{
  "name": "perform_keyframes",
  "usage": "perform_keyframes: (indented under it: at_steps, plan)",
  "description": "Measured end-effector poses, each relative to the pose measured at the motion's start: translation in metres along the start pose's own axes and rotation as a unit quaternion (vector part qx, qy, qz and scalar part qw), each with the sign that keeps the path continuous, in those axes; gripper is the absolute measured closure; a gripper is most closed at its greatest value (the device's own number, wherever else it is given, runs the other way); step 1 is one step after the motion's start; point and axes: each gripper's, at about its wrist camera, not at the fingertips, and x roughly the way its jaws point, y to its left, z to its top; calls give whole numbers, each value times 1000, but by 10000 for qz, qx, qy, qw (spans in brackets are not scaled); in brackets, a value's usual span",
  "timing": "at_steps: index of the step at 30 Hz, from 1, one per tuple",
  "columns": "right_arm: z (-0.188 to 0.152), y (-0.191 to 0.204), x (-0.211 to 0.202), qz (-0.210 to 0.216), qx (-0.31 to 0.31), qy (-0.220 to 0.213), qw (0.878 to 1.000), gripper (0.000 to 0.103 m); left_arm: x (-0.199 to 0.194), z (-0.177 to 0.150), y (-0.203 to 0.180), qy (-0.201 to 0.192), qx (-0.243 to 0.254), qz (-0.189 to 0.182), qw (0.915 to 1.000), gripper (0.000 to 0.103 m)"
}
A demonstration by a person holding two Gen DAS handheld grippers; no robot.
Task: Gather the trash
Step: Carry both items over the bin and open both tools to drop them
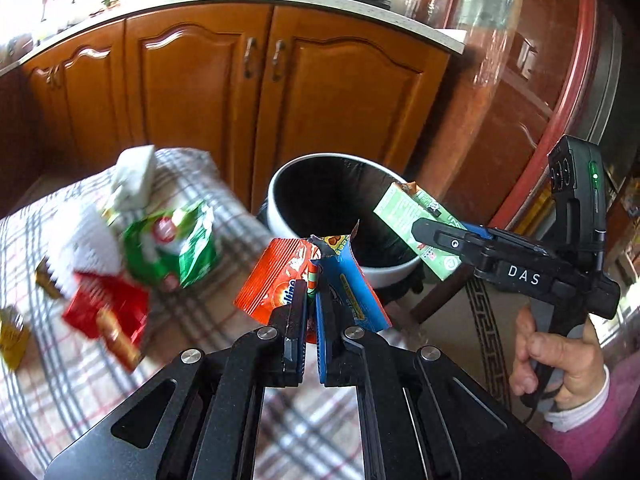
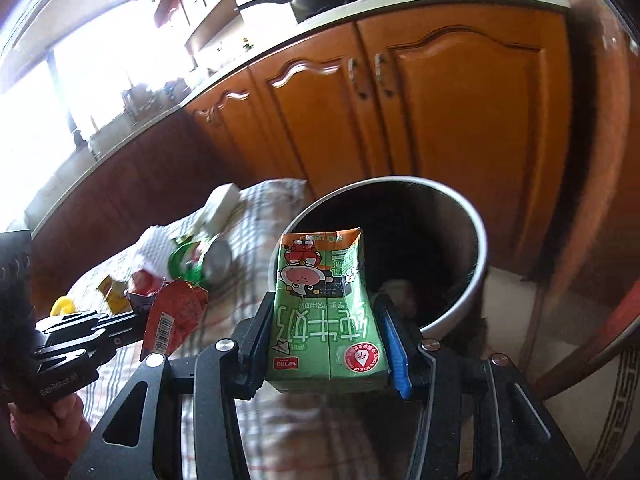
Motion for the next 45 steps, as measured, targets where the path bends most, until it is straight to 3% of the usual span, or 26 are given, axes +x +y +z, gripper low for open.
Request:
perform_keyframes:
  at_steps: [20, 32, 34, 37, 39, 45]
  plan:
    - [39, -36, 38, -169, 29, 209, 9996, 54, 67, 57, -20, 186, 193, 13, 9996, 100]
    - [45, -48, 57, -268, 39, 332, 9991, 54, 96, 67, -24, 396, 205, -19, 9990, 97]
    - [46, -49, 61, -272, 20, 358, 9990, 53, 96, 67, -27, 408, 225, -6, 9989, 93]
    - [45, -52, 63, -204, 96, 382, 9990, 53, 89, 62, -30, 341, 263, 50, 9991, 75]
    - [45, -53, 62, -159, 146, 381, 9990, 47, 81, 58, -30, 277, 249, 67, 9993, 55]
    - [38, -50, 45, -29, 309, 125, 9994, 30, 49, 32, -19, 99, 39, 75, 9999, 46]
